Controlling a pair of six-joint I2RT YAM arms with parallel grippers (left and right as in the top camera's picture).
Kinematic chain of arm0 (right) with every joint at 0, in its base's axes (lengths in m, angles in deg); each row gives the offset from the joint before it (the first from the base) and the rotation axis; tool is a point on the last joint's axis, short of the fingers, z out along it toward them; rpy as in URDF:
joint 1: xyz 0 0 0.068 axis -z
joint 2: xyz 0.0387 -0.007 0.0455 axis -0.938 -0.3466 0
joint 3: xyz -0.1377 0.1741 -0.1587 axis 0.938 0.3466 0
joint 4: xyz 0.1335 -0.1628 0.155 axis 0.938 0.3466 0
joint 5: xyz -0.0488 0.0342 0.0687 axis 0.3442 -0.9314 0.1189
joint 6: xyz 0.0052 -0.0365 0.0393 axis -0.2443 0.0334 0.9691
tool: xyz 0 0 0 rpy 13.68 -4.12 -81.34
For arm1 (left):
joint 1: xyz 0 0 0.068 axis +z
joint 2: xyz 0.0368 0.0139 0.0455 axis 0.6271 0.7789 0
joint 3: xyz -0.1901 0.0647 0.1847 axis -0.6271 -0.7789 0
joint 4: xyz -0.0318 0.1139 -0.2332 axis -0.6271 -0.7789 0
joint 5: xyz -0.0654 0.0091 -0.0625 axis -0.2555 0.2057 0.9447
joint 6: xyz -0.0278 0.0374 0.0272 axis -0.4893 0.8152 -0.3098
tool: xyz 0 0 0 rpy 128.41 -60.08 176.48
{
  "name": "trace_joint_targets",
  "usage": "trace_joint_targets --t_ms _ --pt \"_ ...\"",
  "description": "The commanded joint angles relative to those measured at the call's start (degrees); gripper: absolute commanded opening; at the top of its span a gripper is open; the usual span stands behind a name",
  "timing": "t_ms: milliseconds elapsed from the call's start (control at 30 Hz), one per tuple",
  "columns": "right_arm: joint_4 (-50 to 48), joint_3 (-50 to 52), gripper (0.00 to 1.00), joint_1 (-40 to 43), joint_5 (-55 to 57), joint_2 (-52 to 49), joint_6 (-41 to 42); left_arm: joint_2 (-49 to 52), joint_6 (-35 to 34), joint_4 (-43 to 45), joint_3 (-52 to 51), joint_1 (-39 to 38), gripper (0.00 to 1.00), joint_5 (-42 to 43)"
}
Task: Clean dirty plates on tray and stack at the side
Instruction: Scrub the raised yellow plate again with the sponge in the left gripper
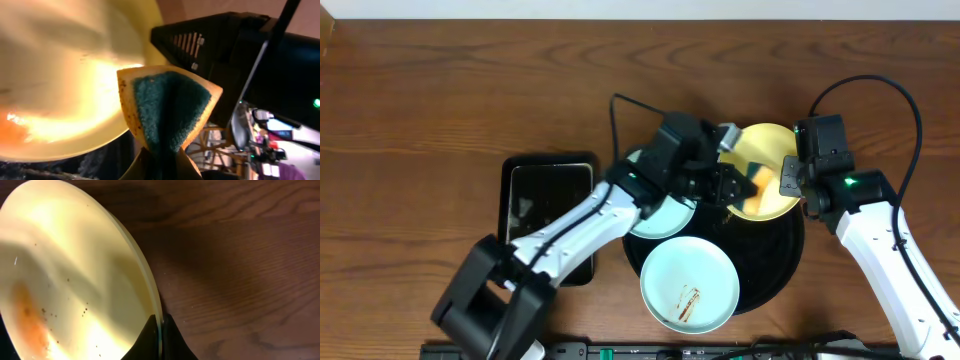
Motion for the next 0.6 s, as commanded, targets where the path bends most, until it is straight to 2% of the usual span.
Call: trace_joint_targets --t_ms 0,200,567 --pt "-0.13 -1.25 0.01 -0.44 -1.22 0.85 0.26 2.03 -4.85 3.58 0.31 -1.66 0.07 1.75" --pt "-0.13 -1.25 0.01 -0.44 -2.34 0.85 0.39 4.74 -7.43 5.81 0.31 -2.75 0.07 -0.48" --pt "0.37 -1.25 0.02 -0.46 -4.39 0.85 0.37 7.82 -6.93 5.77 0.31 -2.75 0.07 -8.0"
